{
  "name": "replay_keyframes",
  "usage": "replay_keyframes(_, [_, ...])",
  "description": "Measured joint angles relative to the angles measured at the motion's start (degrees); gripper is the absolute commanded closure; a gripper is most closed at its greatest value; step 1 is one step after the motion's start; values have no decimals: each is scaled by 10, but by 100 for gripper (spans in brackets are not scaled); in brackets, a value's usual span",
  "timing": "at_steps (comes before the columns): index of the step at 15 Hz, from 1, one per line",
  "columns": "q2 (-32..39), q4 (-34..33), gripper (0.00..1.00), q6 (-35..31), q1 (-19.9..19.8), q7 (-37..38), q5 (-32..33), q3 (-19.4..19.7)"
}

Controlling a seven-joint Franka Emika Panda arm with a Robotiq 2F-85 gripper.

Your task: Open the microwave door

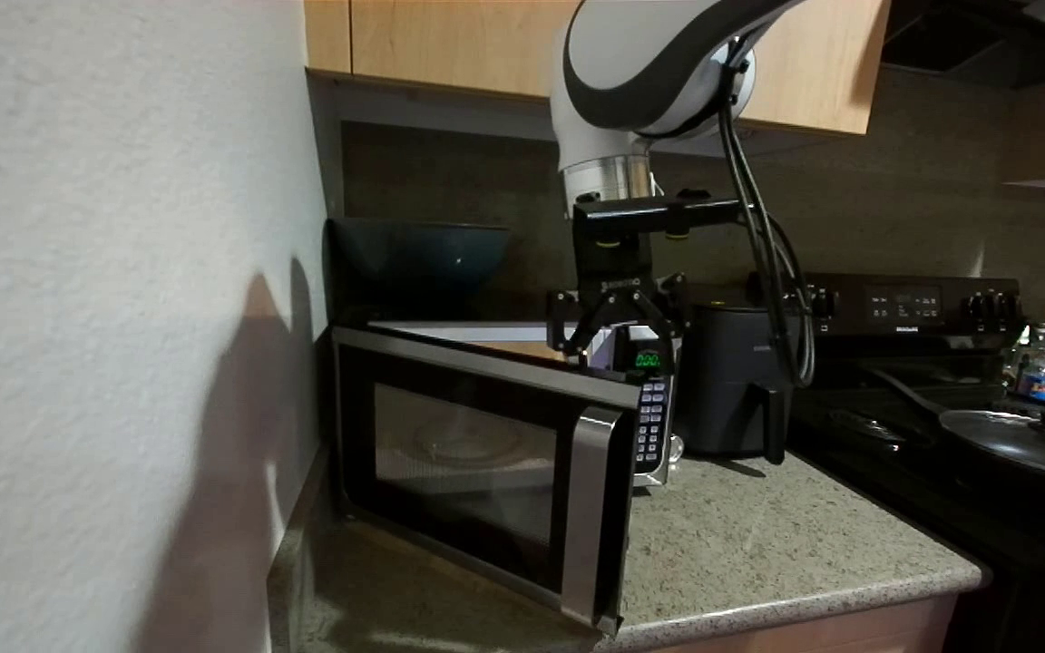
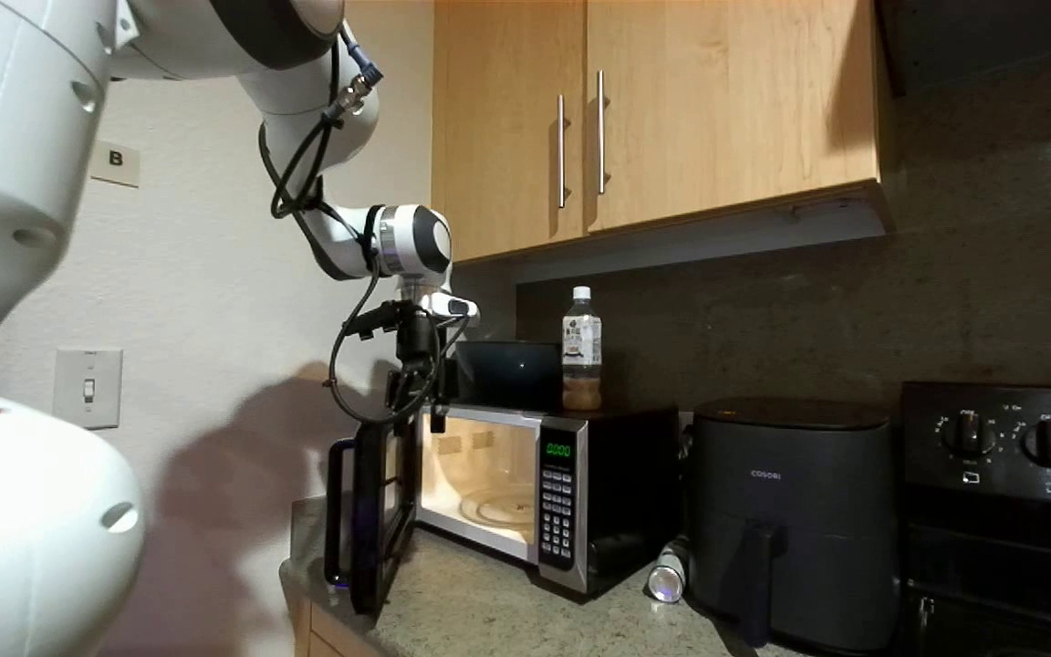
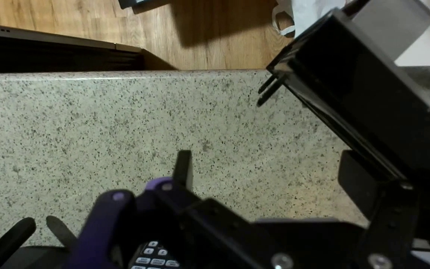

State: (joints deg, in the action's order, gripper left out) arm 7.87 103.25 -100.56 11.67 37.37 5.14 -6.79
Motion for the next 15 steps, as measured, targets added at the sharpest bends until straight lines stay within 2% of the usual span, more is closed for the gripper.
replay_keyframes(7, [4,0,0,23,33,0,50,-20])
replay_keyframes(15, [5,-2,0,43,44,-15,59,-36])
